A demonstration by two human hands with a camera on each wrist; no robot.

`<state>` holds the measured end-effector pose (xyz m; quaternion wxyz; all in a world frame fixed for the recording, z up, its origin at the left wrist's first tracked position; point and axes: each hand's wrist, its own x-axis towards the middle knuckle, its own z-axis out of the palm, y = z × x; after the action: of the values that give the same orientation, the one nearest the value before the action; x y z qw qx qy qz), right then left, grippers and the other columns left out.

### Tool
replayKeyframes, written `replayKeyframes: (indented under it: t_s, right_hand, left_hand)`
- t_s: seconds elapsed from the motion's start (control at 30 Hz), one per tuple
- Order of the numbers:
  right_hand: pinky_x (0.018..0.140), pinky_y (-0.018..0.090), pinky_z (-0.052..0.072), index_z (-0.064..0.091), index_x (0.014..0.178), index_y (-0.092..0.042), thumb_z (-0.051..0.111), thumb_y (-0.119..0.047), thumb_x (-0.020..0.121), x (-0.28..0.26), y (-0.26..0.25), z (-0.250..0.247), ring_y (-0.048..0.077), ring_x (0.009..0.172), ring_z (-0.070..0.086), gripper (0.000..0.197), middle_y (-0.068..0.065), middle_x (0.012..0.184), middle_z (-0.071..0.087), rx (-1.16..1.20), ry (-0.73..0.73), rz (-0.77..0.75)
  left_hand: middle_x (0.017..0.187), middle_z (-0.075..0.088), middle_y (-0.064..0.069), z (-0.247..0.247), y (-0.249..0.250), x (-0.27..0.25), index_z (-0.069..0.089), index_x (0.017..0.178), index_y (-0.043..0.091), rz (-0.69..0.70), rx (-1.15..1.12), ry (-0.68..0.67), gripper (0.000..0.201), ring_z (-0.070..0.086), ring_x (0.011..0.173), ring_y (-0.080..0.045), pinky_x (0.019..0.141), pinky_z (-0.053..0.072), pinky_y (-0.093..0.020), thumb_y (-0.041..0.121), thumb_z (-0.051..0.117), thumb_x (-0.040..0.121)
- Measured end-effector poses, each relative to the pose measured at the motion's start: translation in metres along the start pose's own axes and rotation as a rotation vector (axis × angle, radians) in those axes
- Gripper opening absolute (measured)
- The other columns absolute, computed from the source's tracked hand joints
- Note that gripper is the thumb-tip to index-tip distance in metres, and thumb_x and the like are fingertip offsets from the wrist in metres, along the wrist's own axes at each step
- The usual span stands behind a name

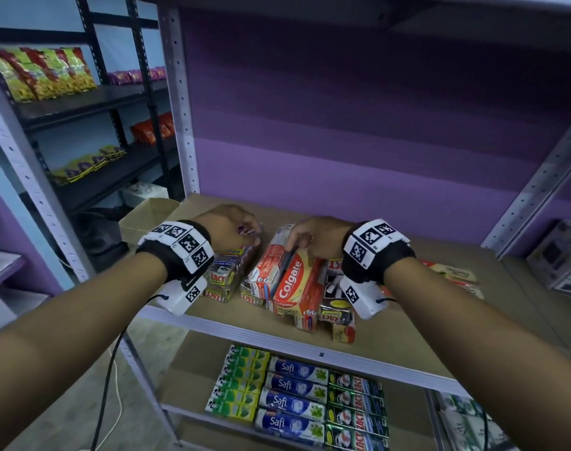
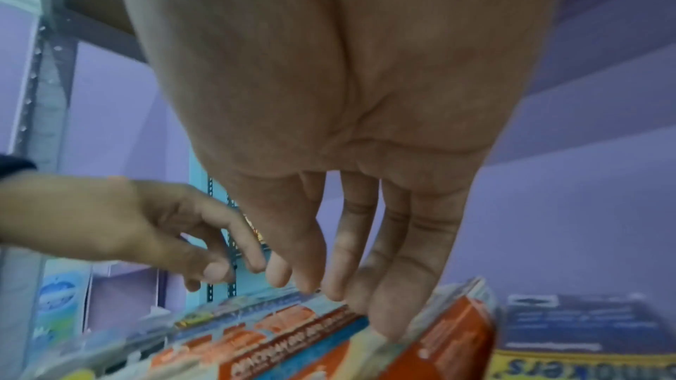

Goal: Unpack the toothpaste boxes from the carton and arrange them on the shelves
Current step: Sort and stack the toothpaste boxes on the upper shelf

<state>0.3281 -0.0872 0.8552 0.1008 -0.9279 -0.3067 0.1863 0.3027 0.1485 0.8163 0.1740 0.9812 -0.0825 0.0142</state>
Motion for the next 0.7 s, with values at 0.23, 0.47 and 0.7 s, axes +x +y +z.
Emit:
replayKeyframes:
  t_s: [0.23,0.47,0.7]
  right_hand:
    - [0.094,0.036,0.054,0.057,0.132,-0.039,0.069,-0.010,0.086,0.004,0.013,0.015,0.027,0.117,0.057,0.055,0.002,0.136,0.051,-0.234,-0.096,-0.035]
    - [0.095,0.038,0.046,0.057,0.128,-0.046,0.080,-0.019,0.077,0.004,0.016,0.018,0.028,0.119,0.046,0.062,-0.004,0.117,0.040,-0.369,-0.057,-0.084]
    - [0.070,0.017,0.042,0.063,0.124,-0.033,0.078,-0.008,0.078,-0.008,0.038,0.013,0.014,0.104,0.053,0.054,-0.017,0.098,0.049,-0.158,0.077,-0.159]
  left_hand:
    - [0.110,0.065,0.009,0.006,0.018,-0.003,0.070,0.111,0.031,0.065,-0.020,-0.203,0.032,0.057,0.099,-0.005,0.086,0.046,-0.020,0.044,0.075,0.081]
    - [0.108,0.069,0.003,0.006,0.022,-0.010,0.070,0.112,0.023,0.042,-0.087,-0.208,0.032,0.062,0.102,-0.010,0.099,0.047,-0.031,0.037,0.076,0.083]
    - [0.107,0.068,0.006,0.006,0.026,-0.009,0.071,0.109,0.027,0.023,-0.065,-0.205,0.030,0.061,0.100,-0.008,0.095,0.047,-0.026,0.037,0.077,0.082]
